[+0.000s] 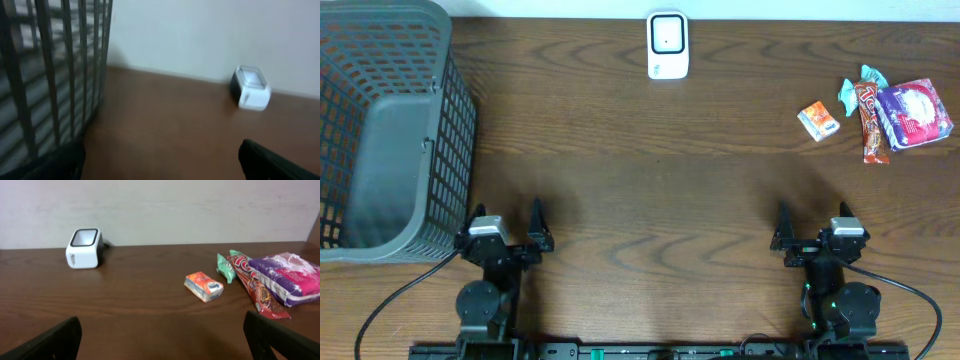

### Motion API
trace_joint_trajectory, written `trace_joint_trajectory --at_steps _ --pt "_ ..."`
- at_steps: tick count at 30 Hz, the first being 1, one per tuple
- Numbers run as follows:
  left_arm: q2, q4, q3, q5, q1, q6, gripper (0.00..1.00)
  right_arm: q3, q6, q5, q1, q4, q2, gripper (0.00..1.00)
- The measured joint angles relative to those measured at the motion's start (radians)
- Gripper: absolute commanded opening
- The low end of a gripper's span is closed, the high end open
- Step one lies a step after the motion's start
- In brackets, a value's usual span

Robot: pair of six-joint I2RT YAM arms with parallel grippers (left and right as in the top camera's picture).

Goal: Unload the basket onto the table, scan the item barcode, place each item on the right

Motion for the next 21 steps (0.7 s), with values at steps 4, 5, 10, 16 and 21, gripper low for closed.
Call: trace_joint_trajectory --at_steps 4,5,10,16,21 --pt "-0.001 -0.024 0.006 0.020 0.001 0.010 0.98 0.000 0.000 0.000 0.000 -0.001 0.000 0.99" --pt "-0.001 -0.024 0.006 0.022 0.001 0.018 0.98 0.000 0.000 0.000 0.000 0.000 0.000 0.99" --pt "-0.001 -0.025 0.007 0.024 0.001 0.040 0.98 0.000 0.000 0.000 0.000 0.000 0.000 0.99" --pt "-0.001 -0.026 0.007 0.026 0.001 0.071 0.98 0.000 0.000 0.000 0.000 0.000 0.000 0.99" --pt "-0.001 -0.026 0.007 0.026 0.000 0.074 0.98 0.000 0.000 0.000 0.000 0.000 0.000 0.99"
